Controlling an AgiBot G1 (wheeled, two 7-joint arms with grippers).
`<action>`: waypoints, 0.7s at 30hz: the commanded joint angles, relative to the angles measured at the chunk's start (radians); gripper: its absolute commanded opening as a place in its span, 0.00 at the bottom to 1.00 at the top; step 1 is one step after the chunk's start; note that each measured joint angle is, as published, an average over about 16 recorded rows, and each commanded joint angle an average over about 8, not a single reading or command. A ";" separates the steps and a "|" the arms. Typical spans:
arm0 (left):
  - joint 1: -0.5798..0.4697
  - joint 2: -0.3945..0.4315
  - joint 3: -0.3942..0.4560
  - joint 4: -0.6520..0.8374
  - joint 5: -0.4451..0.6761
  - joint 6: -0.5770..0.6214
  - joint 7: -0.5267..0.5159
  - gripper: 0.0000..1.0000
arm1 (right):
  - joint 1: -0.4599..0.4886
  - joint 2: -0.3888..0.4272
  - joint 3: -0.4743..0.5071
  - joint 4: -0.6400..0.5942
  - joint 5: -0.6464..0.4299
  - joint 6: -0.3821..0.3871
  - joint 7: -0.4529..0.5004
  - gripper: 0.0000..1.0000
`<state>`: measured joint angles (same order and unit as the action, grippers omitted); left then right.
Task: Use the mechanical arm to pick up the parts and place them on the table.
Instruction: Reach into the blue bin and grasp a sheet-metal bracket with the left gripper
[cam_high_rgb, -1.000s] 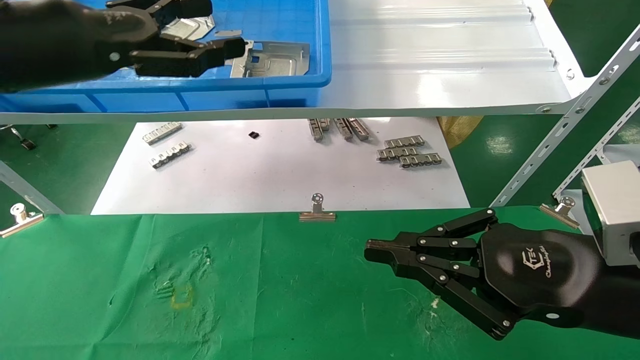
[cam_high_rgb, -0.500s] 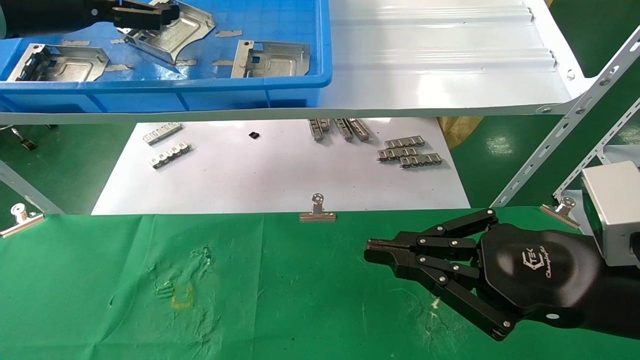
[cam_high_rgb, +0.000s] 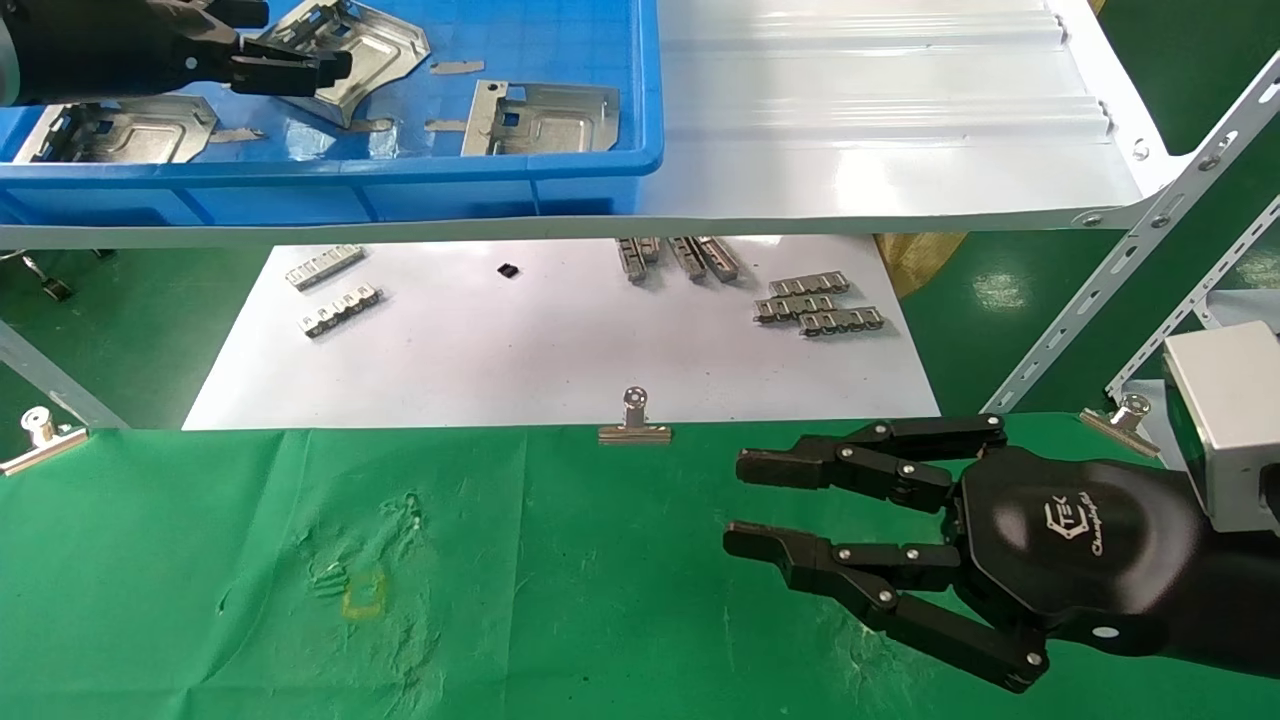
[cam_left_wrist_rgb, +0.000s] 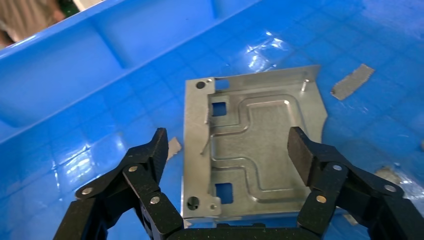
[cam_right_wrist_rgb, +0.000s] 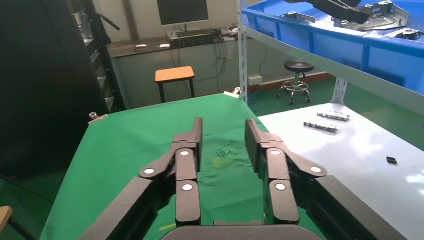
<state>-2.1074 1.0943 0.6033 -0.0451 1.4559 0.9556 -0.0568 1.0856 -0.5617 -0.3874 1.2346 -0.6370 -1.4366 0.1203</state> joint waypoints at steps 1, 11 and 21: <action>-0.002 0.001 0.001 0.005 0.002 0.004 0.006 0.00 | 0.000 0.000 0.000 0.000 0.000 0.000 0.000 1.00; -0.003 -0.007 -0.009 0.032 -0.014 0.036 0.003 0.00 | 0.000 0.000 0.000 0.000 0.000 0.000 0.000 1.00; 0.003 -0.003 -0.012 0.042 -0.018 -0.016 0.006 0.00 | 0.000 0.000 0.000 0.000 0.000 0.000 0.000 1.00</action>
<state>-2.1043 1.0907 0.5895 -0.0041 1.4355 0.9456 -0.0500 1.0856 -0.5617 -0.3874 1.2346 -0.6369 -1.4366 0.1203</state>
